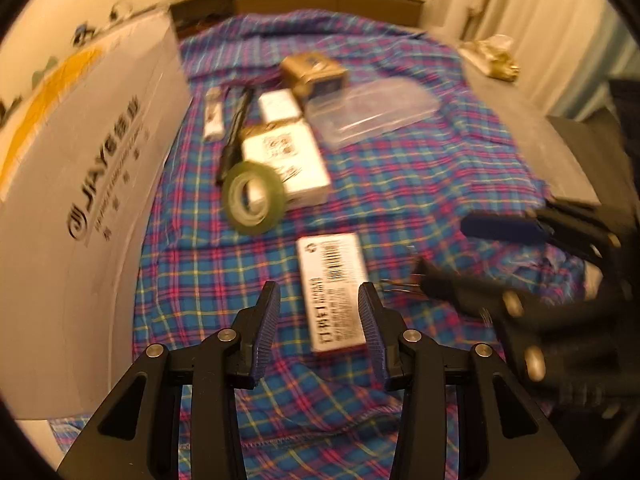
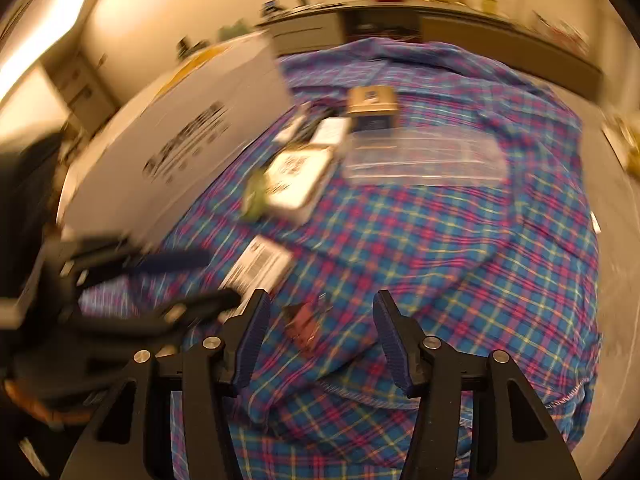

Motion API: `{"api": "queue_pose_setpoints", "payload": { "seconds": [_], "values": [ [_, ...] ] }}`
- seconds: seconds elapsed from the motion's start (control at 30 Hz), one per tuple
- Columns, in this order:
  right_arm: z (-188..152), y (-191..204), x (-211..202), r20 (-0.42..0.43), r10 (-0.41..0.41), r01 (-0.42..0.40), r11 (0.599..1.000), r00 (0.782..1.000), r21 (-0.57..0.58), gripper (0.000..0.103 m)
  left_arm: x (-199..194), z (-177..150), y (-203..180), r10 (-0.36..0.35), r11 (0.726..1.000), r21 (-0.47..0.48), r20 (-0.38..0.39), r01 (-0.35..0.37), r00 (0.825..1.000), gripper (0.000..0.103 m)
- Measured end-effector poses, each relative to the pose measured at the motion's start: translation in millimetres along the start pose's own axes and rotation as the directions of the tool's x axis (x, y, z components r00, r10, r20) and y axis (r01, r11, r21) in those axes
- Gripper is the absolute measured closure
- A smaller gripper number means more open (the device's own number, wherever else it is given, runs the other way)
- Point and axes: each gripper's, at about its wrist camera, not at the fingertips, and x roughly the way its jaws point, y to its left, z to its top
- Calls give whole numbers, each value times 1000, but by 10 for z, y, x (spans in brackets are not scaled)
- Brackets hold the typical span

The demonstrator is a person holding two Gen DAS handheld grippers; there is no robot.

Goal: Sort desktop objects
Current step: 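Carry the staples box in the left tool while the right carries the binder clip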

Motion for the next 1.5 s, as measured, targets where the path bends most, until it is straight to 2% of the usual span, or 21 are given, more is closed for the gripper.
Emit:
{"api": "queue_pose_setpoints", "payload": {
  "seconds": [0.17, 0.27, 0.37, 0.43, 0.47, 0.5, 0.77, 0.97, 1.07, 1.17, 1.5],
  "values": [
    [-136, 173, 128, -83, -23, 15, 994, 996, -106, 51, 61, 13, 77, -69, 996, -62, -15, 68, 997, 60],
    [-186, 200, 200, -117, -57, 39, 987, 992, -155, 51, 41, 16, 101, -80, 994, -76, -6, 80, 997, 60],
    [-226, 235, 259, -93, -102, 82, 976, 990, -204, 51, 85, 17, 76, -123, 990, -75, -26, 120, 992, 60],
    [-238, 224, 268, -71, -108, 91, 974, 992, -208, 55, 137, 36, 30, -122, 991, -62, -37, 119, 992, 59],
    [-235, 209, 265, -63, -117, 102, 972, 991, -213, 63, 138, 47, 26, -114, 992, -59, -24, 113, 993, 59],
    [-221, 211, 264, -62, -111, 96, 973, 992, -209, 72, 159, 57, 18, -100, 994, -55, -28, 98, 995, 58],
    [-224, -87, 127, -43, -102, 98, 991, 994, -87, 73, 223, 79, 14, -74, 996, -56, -9, 74, 997, 57],
    [-159, -71, 10, -9, -102, 101, 993, 995, -62, 73, 225, 41, -102, -18, 999, 35, 0, 18, 1000, 57],
    [-128, -121, -53, 8, -84, 84, 996, 996, -37, 73, 221, 17, -112, -7, 998, 55, 10, 7, 1000, 62],
    [-108, -118, -62, 12, -77, 77, 997, 997, -21, 73, 192, 18, -63, -23, 999, 36, 11, 23, 1000, 64],
    [2, 102, -197, 62, -87, 90, 995, 994, -42, 73, -140, 150, 136, -23, 999, -22, 106, 25, 994, 64]
  ]
}}
